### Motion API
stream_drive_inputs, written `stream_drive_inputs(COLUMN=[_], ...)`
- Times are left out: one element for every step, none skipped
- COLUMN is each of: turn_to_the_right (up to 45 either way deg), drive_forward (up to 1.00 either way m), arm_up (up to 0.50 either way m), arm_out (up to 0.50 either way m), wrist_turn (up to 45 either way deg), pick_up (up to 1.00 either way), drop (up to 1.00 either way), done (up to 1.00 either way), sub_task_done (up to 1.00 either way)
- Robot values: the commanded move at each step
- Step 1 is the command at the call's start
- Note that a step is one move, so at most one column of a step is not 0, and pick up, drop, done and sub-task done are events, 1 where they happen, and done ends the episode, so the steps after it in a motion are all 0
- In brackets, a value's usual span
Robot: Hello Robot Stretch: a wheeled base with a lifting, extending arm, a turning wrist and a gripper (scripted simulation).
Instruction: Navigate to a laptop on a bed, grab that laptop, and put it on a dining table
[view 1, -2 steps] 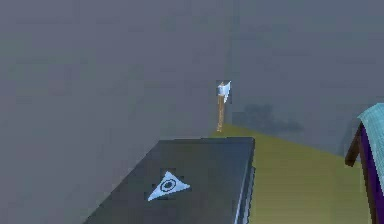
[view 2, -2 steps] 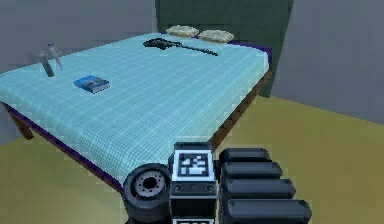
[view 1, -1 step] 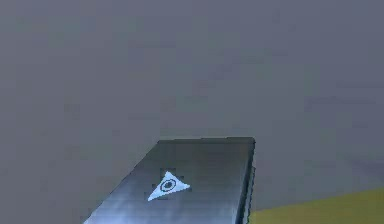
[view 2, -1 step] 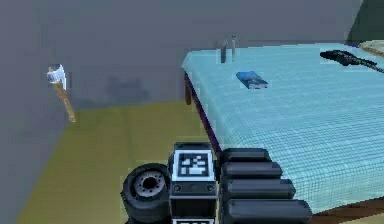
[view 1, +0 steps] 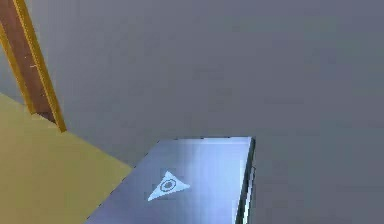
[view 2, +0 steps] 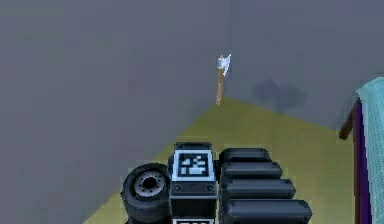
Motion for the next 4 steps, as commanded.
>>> stream_drive_inputs(turn_to_the_right=[-45.0, -3.0, 0.0, 0.0], drive_forward=[0.0, 0.0, 1.0, 1.0], arm_up=[0.0, 0.0, 0.0, 0.0], arm_out=[0.0, 0.0, 0.0, 0.0], wrist_turn=[0.0, 0.0, 0.0, 0.0], pick_up=[0.0, 0.0, 0.0, 0.0], drop=[0.0, 0.0, 0.0, 0.0], done=[0.0, 0.0, 0.0, 0.0], sub_task_done=[0.0, 0.0, 0.0, 0.0])
